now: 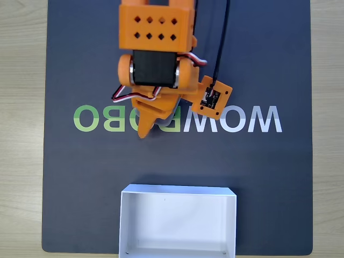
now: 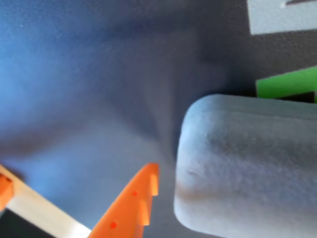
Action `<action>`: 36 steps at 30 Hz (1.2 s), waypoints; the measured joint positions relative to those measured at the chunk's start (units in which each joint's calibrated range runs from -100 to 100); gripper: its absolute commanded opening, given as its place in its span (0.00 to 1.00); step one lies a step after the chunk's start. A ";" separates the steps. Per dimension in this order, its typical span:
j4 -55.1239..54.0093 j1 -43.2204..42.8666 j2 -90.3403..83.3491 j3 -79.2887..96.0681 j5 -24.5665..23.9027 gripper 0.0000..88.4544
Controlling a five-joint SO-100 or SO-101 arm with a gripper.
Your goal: Grab the usb to bin
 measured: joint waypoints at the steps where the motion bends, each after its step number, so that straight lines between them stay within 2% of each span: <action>1: -0.43 0.27 0.74 0.00 0.05 0.57; 13: -1.03 -0.88 3.61 -1.72 0.16 0.55; 15: -1.29 -0.88 3.70 -1.72 0.16 0.48; 20: -1.29 -0.80 3.70 -1.72 0.16 0.22; 22: -0.86 -0.71 3.52 -1.99 0.16 0.15; 31: -0.78 -0.80 3.33 -2.17 0.21 0.14; 36: 4.22 -0.80 -5.46 -3.43 0.26 0.14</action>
